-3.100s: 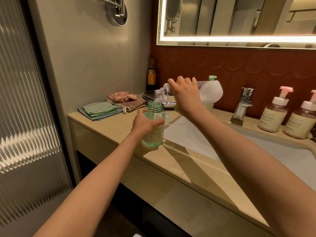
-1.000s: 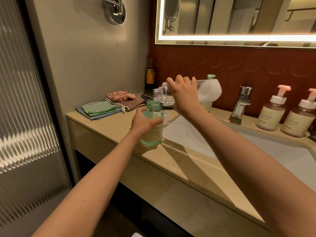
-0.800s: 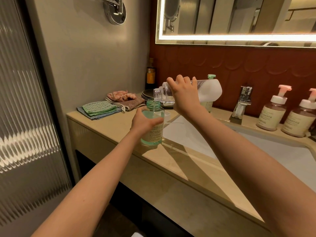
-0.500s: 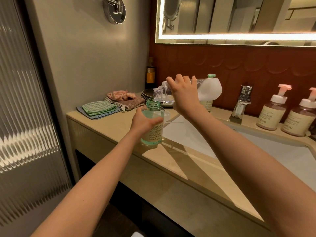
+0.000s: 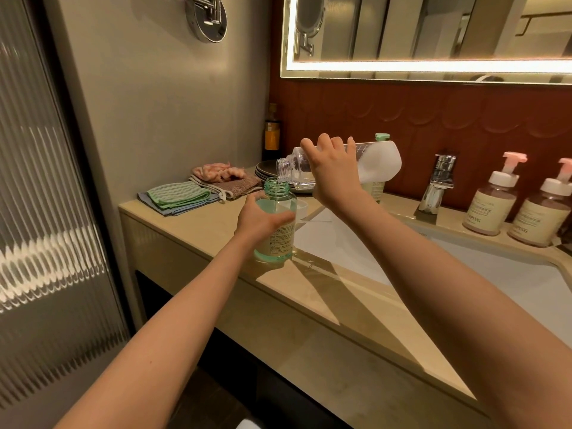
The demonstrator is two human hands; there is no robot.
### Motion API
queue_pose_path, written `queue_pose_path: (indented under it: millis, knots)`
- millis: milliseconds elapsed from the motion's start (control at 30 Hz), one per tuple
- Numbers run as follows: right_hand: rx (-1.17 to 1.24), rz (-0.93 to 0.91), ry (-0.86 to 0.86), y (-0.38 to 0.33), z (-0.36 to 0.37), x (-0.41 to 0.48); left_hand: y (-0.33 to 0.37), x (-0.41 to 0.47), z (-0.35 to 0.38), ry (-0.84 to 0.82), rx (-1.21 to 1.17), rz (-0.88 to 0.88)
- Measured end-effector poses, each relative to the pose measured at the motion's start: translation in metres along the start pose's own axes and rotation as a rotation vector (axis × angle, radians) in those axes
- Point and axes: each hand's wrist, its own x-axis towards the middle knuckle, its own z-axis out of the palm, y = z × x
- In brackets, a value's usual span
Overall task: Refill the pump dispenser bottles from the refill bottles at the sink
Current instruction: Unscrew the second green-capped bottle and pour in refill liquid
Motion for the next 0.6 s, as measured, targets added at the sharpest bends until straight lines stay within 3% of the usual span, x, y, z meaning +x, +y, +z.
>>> queue_pose_path:
  millis: [600]
  knots:
    - [0.003, -0.009, 0.006, -0.0014, -0.0032, -0.0009, 0.0013, -0.0014, -0.0005, -0.002, -0.001, 0.016]
